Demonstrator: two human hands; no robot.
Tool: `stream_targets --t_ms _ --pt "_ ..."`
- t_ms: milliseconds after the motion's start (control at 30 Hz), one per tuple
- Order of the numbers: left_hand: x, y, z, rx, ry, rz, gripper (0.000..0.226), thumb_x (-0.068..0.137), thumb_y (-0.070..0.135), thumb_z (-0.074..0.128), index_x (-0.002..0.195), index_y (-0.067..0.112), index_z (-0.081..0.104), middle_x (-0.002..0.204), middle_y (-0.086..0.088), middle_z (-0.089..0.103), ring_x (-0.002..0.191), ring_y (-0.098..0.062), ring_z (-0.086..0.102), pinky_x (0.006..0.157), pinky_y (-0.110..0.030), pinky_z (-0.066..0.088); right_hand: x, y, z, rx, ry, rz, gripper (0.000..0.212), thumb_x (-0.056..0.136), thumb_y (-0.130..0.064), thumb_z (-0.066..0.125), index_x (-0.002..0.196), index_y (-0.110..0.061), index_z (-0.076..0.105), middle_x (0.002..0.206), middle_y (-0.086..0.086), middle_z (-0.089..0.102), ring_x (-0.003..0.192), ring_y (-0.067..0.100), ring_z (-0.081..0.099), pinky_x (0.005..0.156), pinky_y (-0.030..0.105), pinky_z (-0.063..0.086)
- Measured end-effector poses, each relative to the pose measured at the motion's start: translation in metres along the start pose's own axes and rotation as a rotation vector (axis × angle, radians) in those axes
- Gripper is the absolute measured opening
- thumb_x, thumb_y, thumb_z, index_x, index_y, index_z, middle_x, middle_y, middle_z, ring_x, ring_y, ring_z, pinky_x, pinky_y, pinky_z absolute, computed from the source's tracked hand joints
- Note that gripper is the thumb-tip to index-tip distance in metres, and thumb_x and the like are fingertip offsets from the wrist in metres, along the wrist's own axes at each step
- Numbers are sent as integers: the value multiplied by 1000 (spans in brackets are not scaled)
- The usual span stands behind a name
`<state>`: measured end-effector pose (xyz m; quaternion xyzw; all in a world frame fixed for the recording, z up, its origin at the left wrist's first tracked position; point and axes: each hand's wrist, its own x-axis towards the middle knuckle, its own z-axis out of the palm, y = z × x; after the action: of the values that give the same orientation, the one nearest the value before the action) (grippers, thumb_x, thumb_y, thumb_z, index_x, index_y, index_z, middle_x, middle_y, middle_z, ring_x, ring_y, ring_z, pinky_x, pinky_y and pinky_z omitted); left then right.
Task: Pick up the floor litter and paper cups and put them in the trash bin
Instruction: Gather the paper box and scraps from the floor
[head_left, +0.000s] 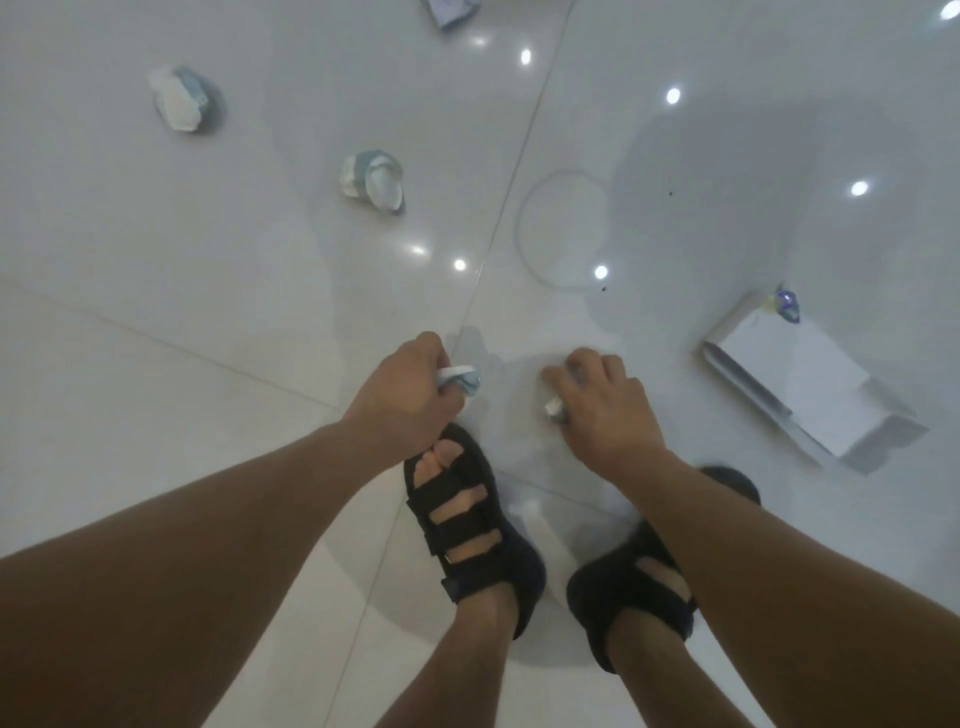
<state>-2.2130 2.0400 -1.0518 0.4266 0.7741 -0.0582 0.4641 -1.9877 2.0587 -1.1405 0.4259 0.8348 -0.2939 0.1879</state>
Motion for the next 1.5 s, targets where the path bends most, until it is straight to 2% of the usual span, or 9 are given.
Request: stream_targets --t_ms 167,233,300,400,600,733,867,1133,1500 --pt "-12 -11 -4 29 18 1 11 93 24 51 95 24 41 75 4 54 59 -9 51 47 -19 31 1 -14 -16 141 26 28 40 84 -22 67 122 -12 59 123 13 47 108 32 43 80 44 50" --pt "-22 -3 -18 28 34 31 19 95 24 49 114 21 45 84 6 58 63 -8 52 51 -18 34 -5 -23 -42 201 89 1 42 84 -20 71 123 -10 60 123 15 50 108 32 46 81 43 51" --pt "-34 11 -41 35 40 78 29 96 24 48 124 18 49 90 2 59 65 -7 51 55 -18 36 -10 -32 -79 234 116 -13 45 85 -23 71 127 -13 58 126 12 49 111 29 46 86 33 47" --pt "-56 34 -85 18 77 114 21 96 25 47 113 19 57 82 2 59 62 -6 48 51 -18 31 -13 -49 -142 246 159 -13 49 84 -27 70 130 -17 55 125 8 51 110 27 48 84 26 35" --pt "-130 68 -175 -28 211 131 21 95 24 46 105 12 60 82 0 58 67 -13 50 53 -20 31 -36 -111 -260 228 175 -30 57 86 -36 67 137 -23 46 131 2 53 117 22 50 92 30 41" --pt "-191 62 -218 -49 246 53 21 96 28 45 103 12 56 91 -7 64 75 -19 55 64 -25 36 -64 -163 -320 199 141 -150 58 85 -37 67 138 -23 46 129 2 54 116 21 50 93 31 43" --pt "-259 44 -247 -142 357 -21 16 95 32 47 94 18 53 82 -2 60 73 -21 55 62 -27 36 -95 -206 -365 136 142 -274 57 87 -34 66 139 -17 47 129 5 55 114 24 51 92 32 44" --pt "-423 -8 -249 -435 517 -273 19 94 27 49 100 12 59 92 -5 66 81 -22 61 70 -31 49 -175 -304 -402 16 32 -460 61 86 -42 63 141 -27 40 128 0 54 113 20 51 87 29 42" --pt "-624 -138 -218 -710 722 -568 23 93 29 50 105 11 60 95 -10 66 84 -28 61 71 -31 49 -280 -516 -365 -233 -115 -800 61 87 -41 60 143 -26 38 132 -1 52 117 20 50 90 31 44"
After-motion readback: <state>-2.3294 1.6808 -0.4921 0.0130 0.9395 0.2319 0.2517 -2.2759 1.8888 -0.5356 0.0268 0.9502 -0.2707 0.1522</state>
